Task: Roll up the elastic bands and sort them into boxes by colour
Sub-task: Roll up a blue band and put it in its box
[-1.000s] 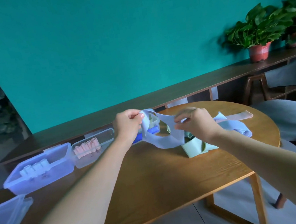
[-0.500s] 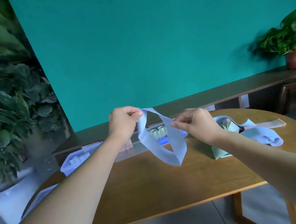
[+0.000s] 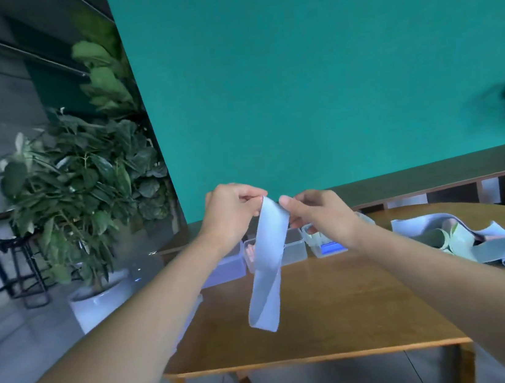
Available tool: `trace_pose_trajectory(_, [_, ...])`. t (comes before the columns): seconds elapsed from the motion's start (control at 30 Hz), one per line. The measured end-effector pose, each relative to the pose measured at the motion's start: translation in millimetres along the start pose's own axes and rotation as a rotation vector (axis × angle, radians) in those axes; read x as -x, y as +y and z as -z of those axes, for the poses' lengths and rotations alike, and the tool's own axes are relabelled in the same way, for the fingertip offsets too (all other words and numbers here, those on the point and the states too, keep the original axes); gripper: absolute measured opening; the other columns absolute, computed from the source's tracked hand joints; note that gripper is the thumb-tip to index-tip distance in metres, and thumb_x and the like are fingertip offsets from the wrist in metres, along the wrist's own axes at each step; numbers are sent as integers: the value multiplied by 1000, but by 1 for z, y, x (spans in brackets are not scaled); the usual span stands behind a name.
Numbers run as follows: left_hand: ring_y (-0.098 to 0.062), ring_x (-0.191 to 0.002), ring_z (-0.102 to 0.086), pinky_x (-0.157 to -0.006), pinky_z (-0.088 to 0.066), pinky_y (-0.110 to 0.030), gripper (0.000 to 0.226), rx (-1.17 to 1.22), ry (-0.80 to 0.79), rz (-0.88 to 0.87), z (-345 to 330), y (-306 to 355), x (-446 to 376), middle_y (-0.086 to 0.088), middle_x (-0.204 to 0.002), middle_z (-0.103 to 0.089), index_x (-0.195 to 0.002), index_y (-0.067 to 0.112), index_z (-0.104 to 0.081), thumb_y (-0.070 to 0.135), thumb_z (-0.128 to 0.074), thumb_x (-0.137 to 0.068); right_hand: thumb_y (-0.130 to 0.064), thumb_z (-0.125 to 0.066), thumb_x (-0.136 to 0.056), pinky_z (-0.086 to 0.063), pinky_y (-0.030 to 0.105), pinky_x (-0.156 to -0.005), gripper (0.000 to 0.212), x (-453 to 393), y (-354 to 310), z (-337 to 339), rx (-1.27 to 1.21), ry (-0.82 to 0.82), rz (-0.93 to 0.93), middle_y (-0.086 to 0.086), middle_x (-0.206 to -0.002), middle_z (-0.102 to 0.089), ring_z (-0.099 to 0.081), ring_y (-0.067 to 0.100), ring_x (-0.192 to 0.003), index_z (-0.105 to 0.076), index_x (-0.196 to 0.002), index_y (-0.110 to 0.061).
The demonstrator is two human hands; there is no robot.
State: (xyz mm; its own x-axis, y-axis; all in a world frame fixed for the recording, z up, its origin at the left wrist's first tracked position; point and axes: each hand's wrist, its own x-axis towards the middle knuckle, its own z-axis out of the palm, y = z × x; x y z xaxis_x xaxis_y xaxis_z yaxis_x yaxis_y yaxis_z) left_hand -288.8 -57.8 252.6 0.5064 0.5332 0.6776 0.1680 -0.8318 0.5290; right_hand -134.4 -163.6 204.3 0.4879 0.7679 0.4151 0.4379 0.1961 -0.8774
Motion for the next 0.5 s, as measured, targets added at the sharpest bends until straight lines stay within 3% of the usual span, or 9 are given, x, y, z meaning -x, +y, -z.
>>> trace_pose_trajectory(0.1, [-6, -81, -73, -84, -55, -18, 17, 67, -30, 43, 9, -1, 5, 1, -95, -77, -100, 16, -80, 7, -74, -87, -33, -73, -92, -49, 29, -70, 33, 3, -10, -8, -146, -25, 25, 0, -79, -73, -68, 10, -69, -69, -101, -2])
trace_pose_trajectory(0.2, [-2, -91, -71, -90, -54, -19, 24, 134, -61, 69, 16, 1, 10, 4, -103, -75, -107, 17, -78, 2, -68, -90, -15, -79, -87, -55, 39, -79, 20, 3, -18, -11, -286, -23, 35, 9, -85, -72, -67, 21, -77, -69, -98, -2])
trace_pose_trajectory(0.3, [-9, -93, -73, -92, -56, -24, 30, 315, -64, 153, 22, 5, 16, -4, -101, -75, -108, 10, -76, -6, -56, -92, -7, -82, -82, -55, 29, -72, 25, 2, -22, -8, -301, 13, 44, 13, -91, -69, -65, 18, -77, -69, -102, 0])
trace_pose_trajectory(0.4, [-17, -92, -74, -92, -58, -35, 15, 456, -23, 205, 20, 8, 20, -6, -99, -76, -100, 8, -77, 4, -65, -93, -4, -84, -79, -54, 29, -77, 29, 3, -26, -5, -245, 31, 82, 13, -92, -67, -63, 19, -79, -70, -104, 0])
trace_pose_trajectory(0.5, [-20, -88, -74, -86, -61, -37, 11, 498, 70, 251, 14, 11, 24, -8, -95, -75, -98, 8, -76, 11, -75, -88, -5, -86, -76, -53, 26, -80, 27, 2, -30, -6, -207, 36, 126, 12, -90, -69, -63, 17, -79, -72, -98, -6])
